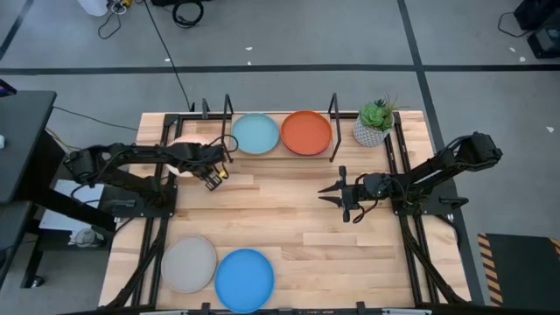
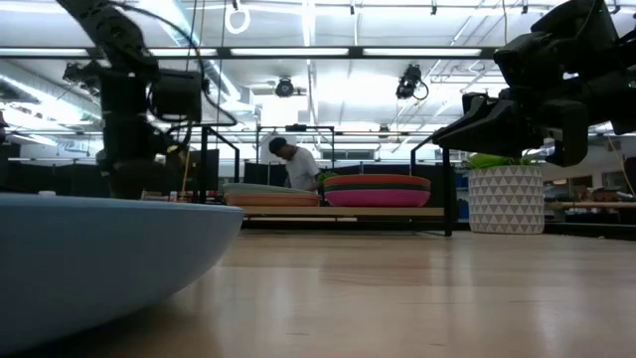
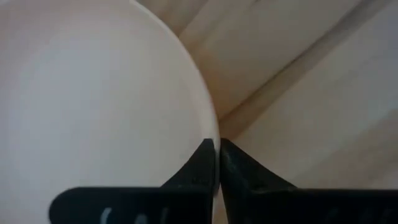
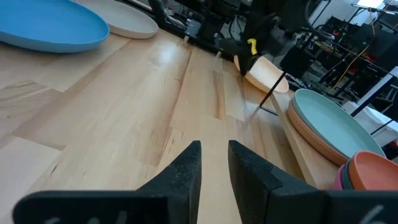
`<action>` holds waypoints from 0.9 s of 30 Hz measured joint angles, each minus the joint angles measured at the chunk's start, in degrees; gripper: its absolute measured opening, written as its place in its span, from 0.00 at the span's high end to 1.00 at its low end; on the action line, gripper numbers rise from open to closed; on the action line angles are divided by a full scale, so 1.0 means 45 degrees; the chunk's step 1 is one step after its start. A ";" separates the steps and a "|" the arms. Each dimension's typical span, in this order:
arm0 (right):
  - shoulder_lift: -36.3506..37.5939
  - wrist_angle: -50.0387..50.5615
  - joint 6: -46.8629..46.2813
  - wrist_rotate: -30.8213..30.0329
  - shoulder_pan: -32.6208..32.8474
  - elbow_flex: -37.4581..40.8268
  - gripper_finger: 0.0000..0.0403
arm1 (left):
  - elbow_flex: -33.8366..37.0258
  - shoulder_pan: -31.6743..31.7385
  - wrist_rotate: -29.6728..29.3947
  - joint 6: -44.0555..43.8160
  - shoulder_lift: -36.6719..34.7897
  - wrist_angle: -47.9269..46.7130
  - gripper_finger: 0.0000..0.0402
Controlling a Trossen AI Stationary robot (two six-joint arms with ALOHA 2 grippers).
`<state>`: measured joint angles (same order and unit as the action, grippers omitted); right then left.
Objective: Place and stack plates onto a shelf
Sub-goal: Stack the light orange plate on top of the light blue plate on the shelf
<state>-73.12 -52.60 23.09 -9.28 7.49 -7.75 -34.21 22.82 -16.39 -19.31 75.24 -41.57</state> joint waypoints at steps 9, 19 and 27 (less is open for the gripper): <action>0.0000 0.0000 -0.0005 0.0000 0.0000 0.0000 0.79 | -0.3898 -0.0559 -0.1191 -0.1671 0.0005 -0.3824 0.96; 0.0000 0.0000 -0.0005 0.0000 0.0000 0.0000 0.79 | -0.8018 -0.1526 -0.6019 -0.0729 0.0003 -0.4766 0.96; 0.0000 0.0000 -0.0005 0.0000 -0.0002 0.0000 0.79 | -0.8342 -0.2675 -0.5386 0.5375 0.0225 0.0622 0.96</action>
<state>-73.12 -52.60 23.07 -9.28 7.48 -7.75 -71.75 10.79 -40.63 4.88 76.26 -38.77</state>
